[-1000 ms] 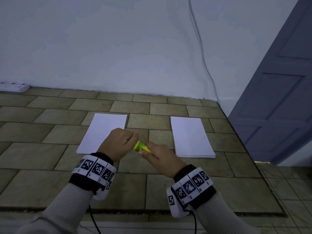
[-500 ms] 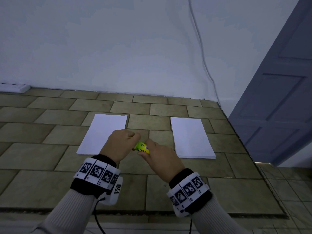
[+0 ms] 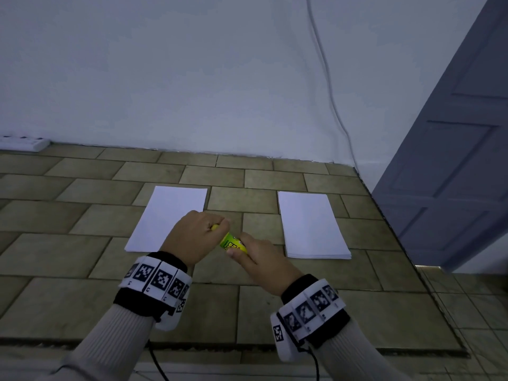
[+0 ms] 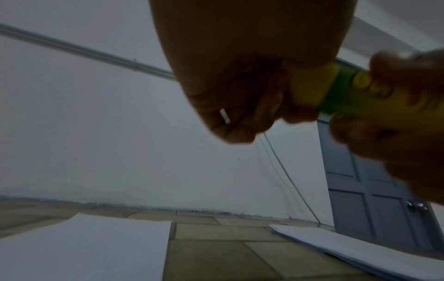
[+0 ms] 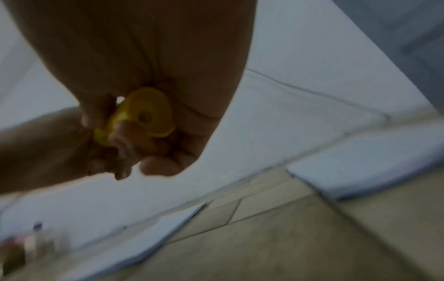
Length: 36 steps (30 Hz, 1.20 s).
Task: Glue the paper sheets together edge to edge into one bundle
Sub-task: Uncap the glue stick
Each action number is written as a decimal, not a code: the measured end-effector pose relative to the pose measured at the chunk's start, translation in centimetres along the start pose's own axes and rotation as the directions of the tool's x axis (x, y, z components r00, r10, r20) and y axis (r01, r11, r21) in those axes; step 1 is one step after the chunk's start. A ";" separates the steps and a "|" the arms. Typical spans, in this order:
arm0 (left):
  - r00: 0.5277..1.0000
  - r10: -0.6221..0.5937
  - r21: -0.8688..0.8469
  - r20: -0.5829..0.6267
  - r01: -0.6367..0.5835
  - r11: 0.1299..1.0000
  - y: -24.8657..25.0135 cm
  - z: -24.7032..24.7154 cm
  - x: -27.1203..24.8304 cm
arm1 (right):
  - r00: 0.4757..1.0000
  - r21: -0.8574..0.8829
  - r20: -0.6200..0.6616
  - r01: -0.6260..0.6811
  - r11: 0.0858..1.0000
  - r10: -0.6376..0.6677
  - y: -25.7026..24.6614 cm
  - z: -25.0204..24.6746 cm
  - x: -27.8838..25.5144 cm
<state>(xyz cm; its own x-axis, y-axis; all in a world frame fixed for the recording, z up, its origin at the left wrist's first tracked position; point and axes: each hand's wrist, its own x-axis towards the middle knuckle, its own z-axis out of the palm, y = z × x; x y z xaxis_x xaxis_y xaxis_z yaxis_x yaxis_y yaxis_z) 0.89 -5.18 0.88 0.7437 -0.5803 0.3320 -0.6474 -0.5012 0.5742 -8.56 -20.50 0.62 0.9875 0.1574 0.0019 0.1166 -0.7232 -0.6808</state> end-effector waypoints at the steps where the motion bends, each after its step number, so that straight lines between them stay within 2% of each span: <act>1: 0.995 -0.101 0.035 0.022 0.100 0.994 0.2 0.1 0.1 | 0.999 -0.149 -0.035 -0.002 0.989 -0.003 -0.2 0.1 0.0; 3: 0.961 -0.272 0.085 0.044 0.267 0.960 0.4 0.4 0.2 | 0.996 -0.364 -0.084 -0.028 0.931 -0.003 -0.5 0.5 0.2; 5: 0.943 -0.334 0.005 0.007 0.334 0.943 0.6 0.6 0.2 | 0.995 -0.462 -0.103 -0.035 0.886 -0.015 -0.6 0.7 0.4; 9: 0.974 -0.228 -0.059 -0.012 0.227 0.972 0.5 0.8 0.0 | 0.998 -0.389 -0.065 -0.003 0.921 -0.024 -0.3 0.2 0.3; 11: 0.993 -0.115 0.007 -0.026 0.115 0.993 0.4 0.5 -0.3 | 0.998 -0.307 -0.038 0.031 0.951 -0.045 -0.1 -0.4 0.2; 14: 0.998 -0.014 -0.003 0.056 0.014 1.000 0.1 0.1 -0.7 | 0.998 -0.164 0.004 0.068 0.984 -0.068 0.1 -0.8 0.2; 17: 0.993 0.077 -0.032 -0.093 -0.081 0.996 -1.0 0.3 -0.4 | 0.998 -0.002 0.049 0.045 0.999 -0.045 0.3 -0.8 0.3; 19: 0.981 0.143 -0.001 -0.128 -0.144 0.990 -1.1 0.2 -0.4 | 0.998 0.109 0.068 0.011 0.994 -0.018 0.4 -0.7 0.3; 21: 0.981 0.156 0.018 -0.117 -0.155 0.988 -1.1 0.1 -0.5 | 0.997 0.177 0.074 -0.001 0.984 -0.013 0.2 -0.8 0.1; 22: 0.984 0.138 0.022 -0.115 -0.137 0.990 -0.9 0.0 -0.5 | 0.998 0.152 0.055 0.020 0.988 -0.029 0.1 -0.8 0.0; 24: 0.997 0.028 0.042 -0.065 -0.026 0.999 -0.1 -0.2 -0.4 | 0.997 -0.030 0.014 0.073 0.997 -0.073 -0.3 -0.9 -0.1; 25: 0.998 -0.057 0.086 -0.026 0.059 0.995 0.5 -0.2 -0.3 | 0.995 -0.166 -0.023 0.096 0.981 -0.102 -0.4 -0.7 0.0; 27: 0.974 -0.222 0.216 0.036 0.209 0.954 1.0 0.0 -0.1 | 0.976 -0.437 -0.132 0.098 0.894 -0.172 -0.2 -0.3 0.3; 29: 0.943 -0.326 0.168 0.066 0.312 0.935 1.1 0.4 0.2 | 0.992 -0.458 -0.114 -0.008 0.889 -0.050 -0.3 -0.5 0.3; 31: 0.941 -0.337 0.003 0.040 0.337 0.942 1.0 0.9 0.3 | 0.980 -0.503 -0.157 0.025 0.864 -0.121 0.4 0.7 0.4; 32: 0.945 -0.328 -0.064 0.009 0.328 0.942 0.9 1.1 0.3 | 0.978 -0.481 -0.177 0.014 0.876 -0.113 0.5 0.7 0.4; 34: 0.955 -0.295 -0.148 -0.039 0.287 0.947 0.8 1.4 0.0 | 0.988 -0.338 -0.120 0.056 0.940 -0.102 0.9 0.2 0.3; 36: 0.981 -0.175 -0.178 -0.089 0.158 0.971 0.6 1.3 -0.4 | 0.991 -0.162 -0.071 0.098 0.982 -0.111 0.9 -0.4 0.0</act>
<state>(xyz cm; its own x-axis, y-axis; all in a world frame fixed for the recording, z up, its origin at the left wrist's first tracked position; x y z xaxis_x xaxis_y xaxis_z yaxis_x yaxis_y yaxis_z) -0.01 -6.10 0.13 0.8574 -0.4242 0.2913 -0.4820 -0.4639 0.7433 -8.38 -21.45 0.32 0.9736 0.1882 0.1295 0.2285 -0.8037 -0.5494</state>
